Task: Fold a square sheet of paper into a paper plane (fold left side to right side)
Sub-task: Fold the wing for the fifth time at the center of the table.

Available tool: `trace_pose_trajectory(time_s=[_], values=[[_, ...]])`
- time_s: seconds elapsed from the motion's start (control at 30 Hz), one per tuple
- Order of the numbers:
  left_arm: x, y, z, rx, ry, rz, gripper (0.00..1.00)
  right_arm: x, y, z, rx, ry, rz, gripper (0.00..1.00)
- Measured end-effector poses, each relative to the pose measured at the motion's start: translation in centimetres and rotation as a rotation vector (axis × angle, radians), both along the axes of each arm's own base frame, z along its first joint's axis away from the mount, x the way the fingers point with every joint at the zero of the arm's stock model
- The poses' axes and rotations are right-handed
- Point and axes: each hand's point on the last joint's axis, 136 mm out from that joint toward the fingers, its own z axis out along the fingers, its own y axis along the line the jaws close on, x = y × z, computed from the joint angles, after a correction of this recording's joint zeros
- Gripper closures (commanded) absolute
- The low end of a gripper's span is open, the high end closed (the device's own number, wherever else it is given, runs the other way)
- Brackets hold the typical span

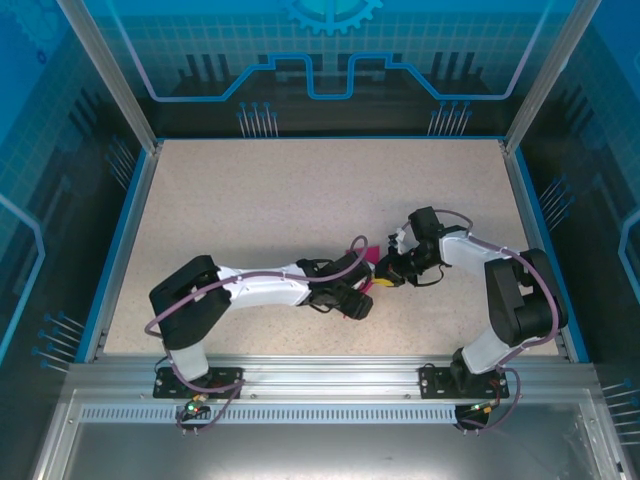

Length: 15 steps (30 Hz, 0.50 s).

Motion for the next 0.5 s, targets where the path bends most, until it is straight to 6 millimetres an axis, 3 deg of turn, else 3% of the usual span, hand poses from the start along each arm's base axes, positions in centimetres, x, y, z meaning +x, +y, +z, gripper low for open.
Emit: trace_pose_trajectory(time_s=[0.27, 0.5], values=[[0.29, -1.08, 0.03, 0.035, -0.044, -0.025, 0.48, -0.01, 0.02, -0.01, -0.001, 0.008, -0.007, 0.93], [0.55, -0.65, -0.41, 0.067, -0.052, -0.015, 0.57, -0.12, 0.16, -0.01, -0.001, 0.01, -0.003, 0.92]])
